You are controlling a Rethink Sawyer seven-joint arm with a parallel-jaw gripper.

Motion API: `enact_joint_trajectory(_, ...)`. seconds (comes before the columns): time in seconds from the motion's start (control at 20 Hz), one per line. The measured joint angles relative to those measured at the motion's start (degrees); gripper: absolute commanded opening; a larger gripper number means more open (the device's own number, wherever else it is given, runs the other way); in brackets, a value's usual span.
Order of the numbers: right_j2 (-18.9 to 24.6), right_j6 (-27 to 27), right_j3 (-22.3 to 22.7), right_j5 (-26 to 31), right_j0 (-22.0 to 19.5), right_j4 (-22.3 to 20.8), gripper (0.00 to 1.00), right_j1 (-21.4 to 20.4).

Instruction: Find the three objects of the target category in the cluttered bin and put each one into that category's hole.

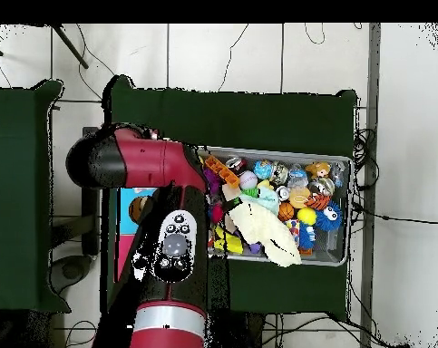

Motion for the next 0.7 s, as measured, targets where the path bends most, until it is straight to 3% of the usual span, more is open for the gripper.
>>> enact_joint_trajectory(0.7, -0.2, 0.0, -0.1, 9.1, -1.8, 0.0, 0.0, 0.7)
